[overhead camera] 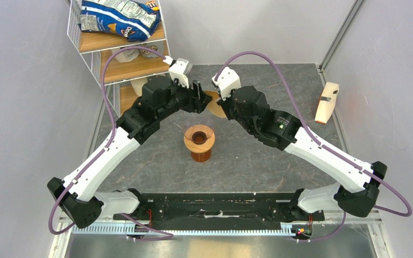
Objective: Place the coffee filter in the dripper
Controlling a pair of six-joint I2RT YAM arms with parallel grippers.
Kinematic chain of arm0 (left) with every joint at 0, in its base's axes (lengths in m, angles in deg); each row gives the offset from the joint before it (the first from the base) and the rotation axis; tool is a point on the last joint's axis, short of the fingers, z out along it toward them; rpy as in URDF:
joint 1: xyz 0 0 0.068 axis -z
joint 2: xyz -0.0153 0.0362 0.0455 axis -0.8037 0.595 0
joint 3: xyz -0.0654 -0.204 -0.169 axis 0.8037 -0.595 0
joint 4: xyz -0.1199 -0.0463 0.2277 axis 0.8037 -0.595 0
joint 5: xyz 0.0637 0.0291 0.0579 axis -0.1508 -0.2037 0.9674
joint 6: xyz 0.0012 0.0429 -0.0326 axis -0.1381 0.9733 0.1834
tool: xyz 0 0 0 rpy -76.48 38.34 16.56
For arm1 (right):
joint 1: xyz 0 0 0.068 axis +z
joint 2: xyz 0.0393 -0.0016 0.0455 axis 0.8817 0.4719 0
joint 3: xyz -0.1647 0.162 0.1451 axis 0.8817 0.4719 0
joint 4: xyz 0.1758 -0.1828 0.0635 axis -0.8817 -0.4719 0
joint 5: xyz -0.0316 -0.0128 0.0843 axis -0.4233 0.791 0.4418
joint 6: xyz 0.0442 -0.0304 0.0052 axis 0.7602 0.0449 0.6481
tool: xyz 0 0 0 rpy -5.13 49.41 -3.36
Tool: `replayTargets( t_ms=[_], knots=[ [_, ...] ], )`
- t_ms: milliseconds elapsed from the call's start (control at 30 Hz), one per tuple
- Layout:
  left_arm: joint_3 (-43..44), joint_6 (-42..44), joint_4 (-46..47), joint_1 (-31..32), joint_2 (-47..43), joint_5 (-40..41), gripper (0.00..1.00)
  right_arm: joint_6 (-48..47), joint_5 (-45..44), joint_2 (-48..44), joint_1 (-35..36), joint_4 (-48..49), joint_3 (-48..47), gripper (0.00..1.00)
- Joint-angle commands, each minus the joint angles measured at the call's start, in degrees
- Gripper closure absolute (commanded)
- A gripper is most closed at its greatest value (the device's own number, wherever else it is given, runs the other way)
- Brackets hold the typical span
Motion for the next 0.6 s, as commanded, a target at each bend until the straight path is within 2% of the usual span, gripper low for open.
replayTargets(
  t_ms=[0,100,200,400,567],
  knots=[
    [0.00,-3.38,5.61,-0.93,-1.37,-1.23,0.27,5.52,-1.64,0.58,0.26,-0.63,-3.03,1.00],
    [-0.13,-3.12,5.51,-0.85,-1.61,-1.61,0.26,8.12,-1.45,1.39,0.27,-0.75,-3.33,1.00],
    [-0.78,-2.30,3.67,-0.84,-1.67,2.07,0.29,10.29,-2.75,2.27,0.26,-1.01,-4.24,1.00],
    [-2.13,-1.92,3.42,-0.60,-1.88,5.98,0.31,20.54,-9.47,5.42,0.27,-1.86,-6.23,1.00],
    [-2.52,-1.96,3.94,-0.58,-1.44,7.10,0.31,26.31,-9.04,7.04,0.29,-2.61,-8.39,1.00]
  ],
)
